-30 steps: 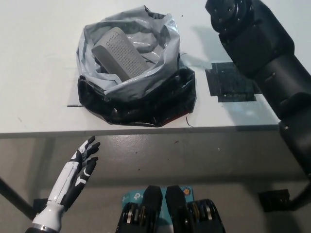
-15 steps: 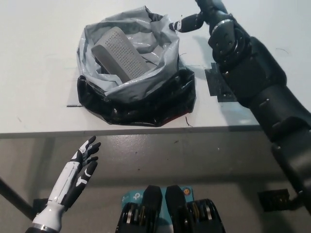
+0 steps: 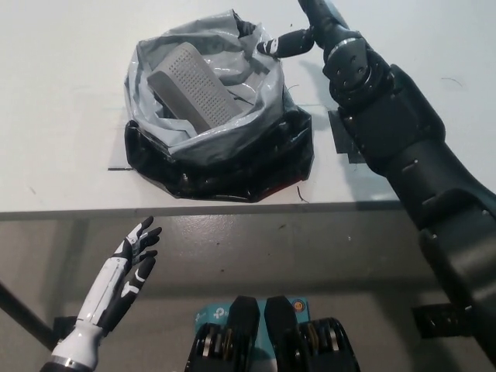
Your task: Use the right hand to pick up a small rectangular container and put it into a plastic bag and lift the bag
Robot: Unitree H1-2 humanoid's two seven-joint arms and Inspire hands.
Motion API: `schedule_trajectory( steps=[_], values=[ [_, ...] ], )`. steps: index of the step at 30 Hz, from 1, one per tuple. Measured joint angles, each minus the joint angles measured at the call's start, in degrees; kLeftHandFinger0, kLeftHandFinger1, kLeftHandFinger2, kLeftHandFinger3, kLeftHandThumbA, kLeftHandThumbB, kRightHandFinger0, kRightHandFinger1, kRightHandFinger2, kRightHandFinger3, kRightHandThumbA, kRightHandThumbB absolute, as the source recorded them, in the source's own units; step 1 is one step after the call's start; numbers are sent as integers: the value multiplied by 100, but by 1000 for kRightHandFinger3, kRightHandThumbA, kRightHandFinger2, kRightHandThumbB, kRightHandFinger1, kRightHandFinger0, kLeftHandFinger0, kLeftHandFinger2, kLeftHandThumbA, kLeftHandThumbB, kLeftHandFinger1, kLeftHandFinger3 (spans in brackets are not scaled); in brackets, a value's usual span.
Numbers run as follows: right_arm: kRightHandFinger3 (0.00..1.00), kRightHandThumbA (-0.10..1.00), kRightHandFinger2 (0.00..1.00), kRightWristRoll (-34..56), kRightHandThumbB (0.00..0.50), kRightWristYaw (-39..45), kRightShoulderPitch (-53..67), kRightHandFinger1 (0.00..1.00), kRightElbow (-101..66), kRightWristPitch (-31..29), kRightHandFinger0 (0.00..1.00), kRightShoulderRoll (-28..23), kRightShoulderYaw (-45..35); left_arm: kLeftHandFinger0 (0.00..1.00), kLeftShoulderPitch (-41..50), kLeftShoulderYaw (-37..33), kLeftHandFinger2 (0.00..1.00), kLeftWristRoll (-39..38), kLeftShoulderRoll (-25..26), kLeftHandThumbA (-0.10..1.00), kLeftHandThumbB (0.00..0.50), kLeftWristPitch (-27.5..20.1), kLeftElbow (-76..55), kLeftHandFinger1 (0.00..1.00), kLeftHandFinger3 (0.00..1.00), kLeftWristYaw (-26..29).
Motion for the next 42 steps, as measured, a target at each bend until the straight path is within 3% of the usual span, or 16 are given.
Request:
schedule_trajectory(
  steps=[5,11,17,19,21,26,42],
  values=[
    [1000,1000,1000,107,395,-37,-41,1000,-29,-1,1000,2,-292,895,0,-2,913,3,8,937,81,-2,0,910,1000,0],
    [1000,1000,1000,147,303,-134,-201,1000,-88,-14,1000,1,-410,896,0,-6,910,0,9,939,100,-13,1,908,1000,-1],
    [1000,1000,1000,195,350,-227,-237,1000,-99,-82,1000,1,-555,894,0,-7,903,0,10,932,88,-26,2,902,1000,-1],
    [1000,1000,1000,194,311,-238,-228,1000,-114,-81,1000,1,-557,908,0,-11,916,0,10,932,84,-55,3,913,1000,-1],
    [1000,1000,1000,199,311,-238,-219,1000,-117,-84,1000,4,-557,909,0,-13,918,2,10,934,85,-57,2,914,1000,-1],
    [1000,1000,1000,186,379,-238,-184,1000,-27,-168,1000,12,-488,896,0,-16,926,8,23,941,98,-57,2,912,1000,-1],
    [1000,1000,1000,22,386,-239,233,1000,127,-185,1000,265,-119,884,109,-48,907,57,46,934,115,-57,-4,900,1000,-3]
  ],
)
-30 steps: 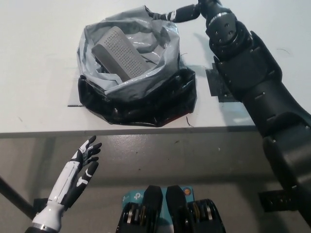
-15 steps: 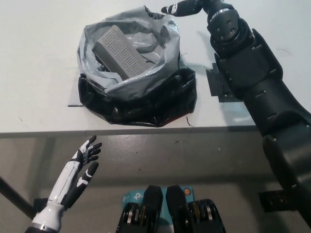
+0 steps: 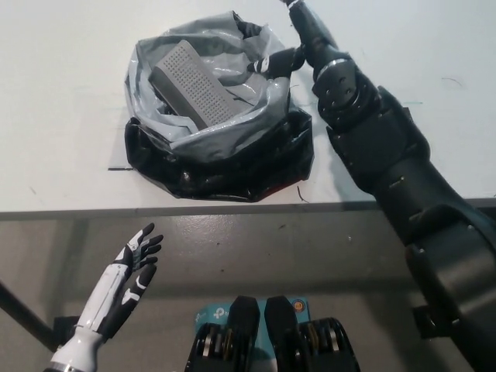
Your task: Use the right hand to pick up a small rectangular container and put it into a plastic bag and lift the bag
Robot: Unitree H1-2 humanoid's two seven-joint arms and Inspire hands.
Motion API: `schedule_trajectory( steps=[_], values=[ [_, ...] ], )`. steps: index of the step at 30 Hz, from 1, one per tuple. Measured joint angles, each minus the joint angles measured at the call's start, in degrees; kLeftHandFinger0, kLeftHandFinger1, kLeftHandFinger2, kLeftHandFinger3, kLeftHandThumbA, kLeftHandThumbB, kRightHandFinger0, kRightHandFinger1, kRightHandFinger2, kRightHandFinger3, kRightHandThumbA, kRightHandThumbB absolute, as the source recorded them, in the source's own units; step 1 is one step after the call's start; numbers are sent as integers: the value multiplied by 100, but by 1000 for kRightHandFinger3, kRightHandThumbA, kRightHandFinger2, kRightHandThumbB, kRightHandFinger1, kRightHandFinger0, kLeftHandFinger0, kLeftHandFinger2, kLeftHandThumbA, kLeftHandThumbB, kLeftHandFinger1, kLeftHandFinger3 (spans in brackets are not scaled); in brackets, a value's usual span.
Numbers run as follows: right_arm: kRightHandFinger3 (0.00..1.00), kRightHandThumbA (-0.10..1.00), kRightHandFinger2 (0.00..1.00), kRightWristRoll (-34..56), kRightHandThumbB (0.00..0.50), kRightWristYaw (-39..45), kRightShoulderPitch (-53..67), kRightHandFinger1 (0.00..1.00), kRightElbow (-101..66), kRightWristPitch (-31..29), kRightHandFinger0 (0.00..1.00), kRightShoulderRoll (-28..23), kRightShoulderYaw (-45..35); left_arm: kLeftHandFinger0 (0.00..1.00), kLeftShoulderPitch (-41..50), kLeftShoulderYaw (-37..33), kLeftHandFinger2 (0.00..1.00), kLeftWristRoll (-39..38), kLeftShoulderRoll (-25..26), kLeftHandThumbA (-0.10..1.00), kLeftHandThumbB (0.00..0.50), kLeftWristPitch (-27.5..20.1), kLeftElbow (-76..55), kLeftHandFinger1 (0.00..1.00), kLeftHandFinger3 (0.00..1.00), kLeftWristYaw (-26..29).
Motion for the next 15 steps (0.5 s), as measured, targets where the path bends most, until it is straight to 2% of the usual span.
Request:
schedule_trajectory(
  steps=[2,8,11,15],
  values=[
    [1000,1000,1000,0,376,1,0,1000,10,1,1000,24,2,886,5,-1,907,0,7,926,106,0,0,899,1000,-1],
    [1000,1000,1000,-4,402,4,0,1000,38,1,1000,59,19,881,16,-8,907,1,14,914,99,0,0,891,1000,-8],
    [1000,1000,1000,-12,381,13,0,1000,38,7,1000,59,41,876,21,-8,904,1,14,913,100,0,0,888,1000,-10],
    [1000,1000,1000,-84,419,15,0,1000,52,91,1000,58,187,876,28,-11,899,5,14,918,102,-1,0,883,1000,-11]
  ],
)
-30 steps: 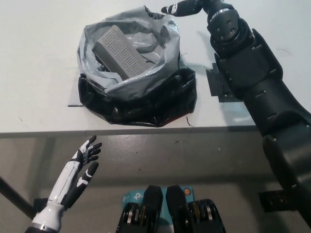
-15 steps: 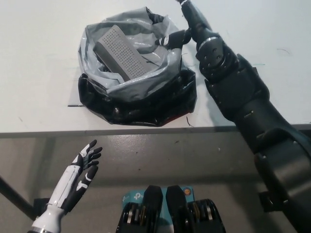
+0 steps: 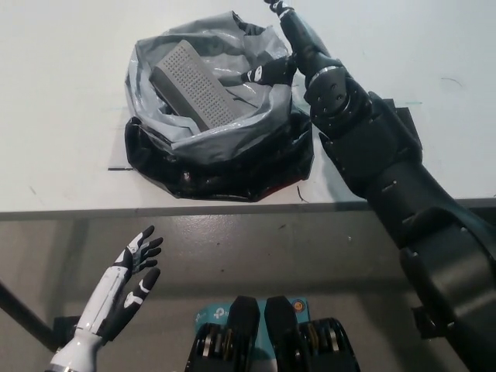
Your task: Use the right hand to pick up a small rectangular container and put it into a plastic bag and lift the bag
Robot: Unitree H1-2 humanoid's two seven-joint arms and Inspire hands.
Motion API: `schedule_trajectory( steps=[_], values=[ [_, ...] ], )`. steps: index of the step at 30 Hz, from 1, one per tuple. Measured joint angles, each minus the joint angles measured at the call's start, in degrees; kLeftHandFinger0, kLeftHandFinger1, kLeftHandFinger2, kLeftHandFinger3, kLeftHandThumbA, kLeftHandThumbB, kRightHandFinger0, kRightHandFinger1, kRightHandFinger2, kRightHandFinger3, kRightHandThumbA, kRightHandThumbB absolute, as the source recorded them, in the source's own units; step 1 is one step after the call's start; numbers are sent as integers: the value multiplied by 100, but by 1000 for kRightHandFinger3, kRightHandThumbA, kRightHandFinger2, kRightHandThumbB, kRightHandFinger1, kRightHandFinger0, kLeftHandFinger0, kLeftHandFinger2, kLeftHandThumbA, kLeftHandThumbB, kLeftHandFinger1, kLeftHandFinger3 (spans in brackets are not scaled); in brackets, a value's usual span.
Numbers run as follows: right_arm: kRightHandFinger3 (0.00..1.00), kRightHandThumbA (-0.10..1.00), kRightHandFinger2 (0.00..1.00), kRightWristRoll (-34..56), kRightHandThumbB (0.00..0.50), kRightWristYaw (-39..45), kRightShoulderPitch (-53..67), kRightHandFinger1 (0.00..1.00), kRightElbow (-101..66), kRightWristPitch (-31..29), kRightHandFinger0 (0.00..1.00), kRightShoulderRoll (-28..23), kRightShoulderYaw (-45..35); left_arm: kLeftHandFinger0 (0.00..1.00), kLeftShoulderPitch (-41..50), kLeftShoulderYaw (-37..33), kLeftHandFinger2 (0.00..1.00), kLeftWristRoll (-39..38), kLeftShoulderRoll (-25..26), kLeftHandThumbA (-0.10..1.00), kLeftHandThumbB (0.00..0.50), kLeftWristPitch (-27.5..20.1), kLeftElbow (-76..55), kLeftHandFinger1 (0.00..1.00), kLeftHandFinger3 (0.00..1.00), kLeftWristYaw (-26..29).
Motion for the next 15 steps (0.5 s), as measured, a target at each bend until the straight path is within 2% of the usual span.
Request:
schedule_trajectory(
  steps=[5,7,8,11,14,15],
  values=[
    [1000,975,1000,-222,414,-22,-12,1000,218,509,1000,6,303,871,-1,0,909,-2,1,932,123,-33,0,887,1000,-1],
    [1000,867,1000,-256,393,-2,-21,1000,286,787,1000,8,337,873,-1,-1,908,0,1,917,101,-35,0,886,1000,-1],
    [1000,835,1000,-257,389,19,-27,1000,308,873,1000,7,337,875,-1,-1,906,0,1,916,107,-36,0,886,1000,-1],
    [1000,798,1000,-257,383,117,-52,1000,381,1133,1000,7,340,866,-2,-1,898,0,1,916,103,-40,0,877,1000,-1],
    [1000,853,1000,-303,376,311,-88,1000,507,1358,919,5,512,862,-4,-1,906,0,1,926,106,-44,0,881,1000,-1],
    [1000,780,1000,-360,374,384,-110,1000,578,1427,864,4,633,867,-5,-2,911,1,1,930,109,-44,0,890,1000,-1]
  ],
)
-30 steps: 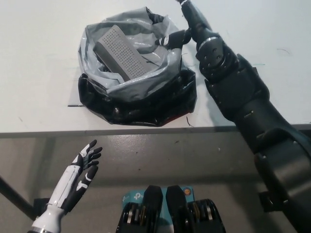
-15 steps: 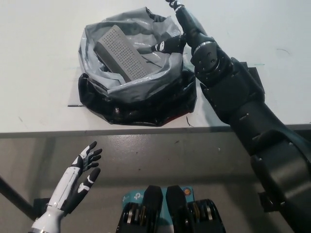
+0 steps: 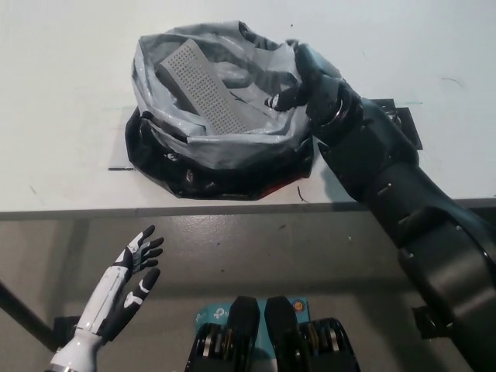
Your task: Use the right hand to pick up a small rectangular container and put it into a plastic bag and lift the bag
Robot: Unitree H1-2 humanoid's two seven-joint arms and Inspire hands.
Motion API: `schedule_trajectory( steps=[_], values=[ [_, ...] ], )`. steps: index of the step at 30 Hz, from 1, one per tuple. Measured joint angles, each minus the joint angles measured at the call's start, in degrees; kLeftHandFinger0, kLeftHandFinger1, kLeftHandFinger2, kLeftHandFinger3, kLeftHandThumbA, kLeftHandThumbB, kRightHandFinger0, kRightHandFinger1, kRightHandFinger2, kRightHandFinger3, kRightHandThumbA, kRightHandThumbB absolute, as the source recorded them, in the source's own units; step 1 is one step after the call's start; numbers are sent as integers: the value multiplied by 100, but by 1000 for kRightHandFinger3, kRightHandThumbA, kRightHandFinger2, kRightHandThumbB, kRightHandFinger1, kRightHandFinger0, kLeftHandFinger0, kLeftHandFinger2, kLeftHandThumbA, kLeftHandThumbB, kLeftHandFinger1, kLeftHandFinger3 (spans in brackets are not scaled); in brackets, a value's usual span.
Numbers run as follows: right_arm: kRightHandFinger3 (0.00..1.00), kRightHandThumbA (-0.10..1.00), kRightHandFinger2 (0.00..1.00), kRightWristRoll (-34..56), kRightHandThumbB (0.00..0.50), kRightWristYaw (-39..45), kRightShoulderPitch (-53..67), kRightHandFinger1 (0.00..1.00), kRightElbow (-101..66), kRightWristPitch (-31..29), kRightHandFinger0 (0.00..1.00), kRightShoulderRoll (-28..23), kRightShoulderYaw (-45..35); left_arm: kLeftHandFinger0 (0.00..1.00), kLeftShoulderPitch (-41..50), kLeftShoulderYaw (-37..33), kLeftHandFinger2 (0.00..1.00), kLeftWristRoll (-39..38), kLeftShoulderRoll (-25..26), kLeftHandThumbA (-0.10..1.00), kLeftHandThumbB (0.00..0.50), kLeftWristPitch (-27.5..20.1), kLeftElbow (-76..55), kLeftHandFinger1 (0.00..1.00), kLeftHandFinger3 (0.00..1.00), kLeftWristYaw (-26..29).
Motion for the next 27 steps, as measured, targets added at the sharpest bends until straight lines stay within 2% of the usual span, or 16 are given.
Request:
schedule_trajectory(
  steps=[1,2,3,4,5,6,7,8,9,11,12,15,16,20,22,27],
  values=[
    [1000,590,1000,-50,337,67,-23,962,63,49,711,-1,117,878,0,-1,913,0,0,931,107,0,0,899,1000,0],
    [1000,510,1000,-125,295,151,-58,992,157,106,783,-1,288,878,-1,-2,913,1,0,931,107,0,0,899,1000,0],
    [833,311,577,-161,269,198,-78,505,206,131,405,-4,389,879,-4,-3,913,1,0,929,106,0,0,898,1000,-1],
    [833,311,577,-208,269,236,-89,505,226,143,405,-8,476,879,-7,-3,913,0,1,929,106,1,-1,898,1000,-1],
    [1000,180,413,-245,222,236,-94,218,226,150,108,-11,514,877,-8,-2,910,0,3,930,111,2,-3,895,1000,-2],
    [1000,170,385,-254,215,233,-98,184,225,152,79,-13,523,876,-10,-3,910,0,4,931,113,2,-4,895,1000,-2],
    [1000,184,449,-258,194,232,-100,262,225,154,136,-14,523,875,-13,-3,909,0,5,933,121,2,-4,895,1000,-2],
    [877,205,636,-259,196,212,-102,572,223,157,375,-16,495,875,-18,-3,908,0,5,932,123,2,-4,895,1000,-2],
    [852,214,696,-254,200,165,-102,646,215,158,500,-17,409,874,-30,-3,907,0,6,932,124,2,-4,895,1000,-3],
    [560,152,315,-241,192,129,-104,261,197,149,181,-25,317,864,-45,-3,901,-1,6,926,116,3,-4,883,1000,-6],
    [726,140,284,-215,188,110,-104,89,178,136,8,-31,185,854,-55,-3,897,0,7,918,108,3,-4,872,1000,-8],
    [532,158,535,-62,195,98,-104,255,99,106,17,-65,-204,844,-83,-4,893,0,8,904,121,3,-4,862,1000,-20],
    [365,167,609,-7,206,98,-104,318,54,100,19,-81,-323,843,-92,-4,891,0,9,892,131,2,-4,860,1000,-23],
    [280,141,617,207,205,135,-119,278,-108,132,0,-129,-756,813,-107,-6,890,2,9,861,158,8,-4,845,1000,-58],
    [608,117,636,310,202,202,-138,287,-249,155,26,-145,-928,794,-110,-8,880,6,9,830,159,15,-4,833,1000,-75],
    [667,125,692,660,224,436,-318,274,-526,269,0,-159,-1440,781,-140,-9,878,15,12,770,172,18,-5,822,1000,-85]
  ],
)
